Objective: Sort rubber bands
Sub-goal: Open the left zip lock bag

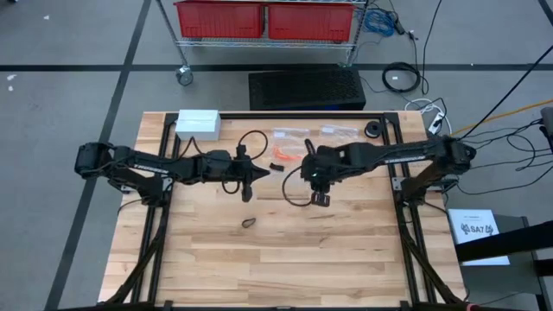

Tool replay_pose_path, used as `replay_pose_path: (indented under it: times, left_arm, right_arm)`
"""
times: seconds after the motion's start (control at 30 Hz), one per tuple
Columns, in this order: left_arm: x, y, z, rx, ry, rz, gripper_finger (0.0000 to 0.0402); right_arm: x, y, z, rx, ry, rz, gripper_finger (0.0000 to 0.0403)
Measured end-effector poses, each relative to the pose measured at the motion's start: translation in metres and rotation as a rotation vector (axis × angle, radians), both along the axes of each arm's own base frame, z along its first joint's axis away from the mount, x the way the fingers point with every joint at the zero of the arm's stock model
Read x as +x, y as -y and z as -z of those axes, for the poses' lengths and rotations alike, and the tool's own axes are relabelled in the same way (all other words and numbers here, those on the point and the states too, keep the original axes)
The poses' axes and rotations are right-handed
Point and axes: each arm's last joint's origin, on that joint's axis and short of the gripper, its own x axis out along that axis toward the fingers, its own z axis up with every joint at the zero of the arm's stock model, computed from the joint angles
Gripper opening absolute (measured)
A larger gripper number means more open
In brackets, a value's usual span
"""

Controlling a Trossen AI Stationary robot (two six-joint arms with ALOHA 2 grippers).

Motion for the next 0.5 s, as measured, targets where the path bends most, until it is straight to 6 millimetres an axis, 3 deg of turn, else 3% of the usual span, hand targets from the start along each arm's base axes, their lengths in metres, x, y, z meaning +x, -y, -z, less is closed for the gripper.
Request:
replay_pose_path:
  times: [0.13, 0.33, 0.5]
  left_arm:
    - [0.0, 0.0, -0.001, 0.0, 0.006, 0.003, 0.0]
    - [0.0, 0.0, 0.0, -0.002, 0.005, 0.01, 0.0]
    - [0.0, 0.001, 0.0, -0.005, 0.005, 0.022, 0.0]
  right_arm:
    - [0.011, 0.0, -0.012, -0.03, 0.165, -0.023, 0.0124]
    - [0.033, 0.0, 0.003, -0.091, 0.188, -0.112, 0.0016]
    - [0.043, 0.002, 0.013, -0.102, 0.177, -0.114, 0.0005]
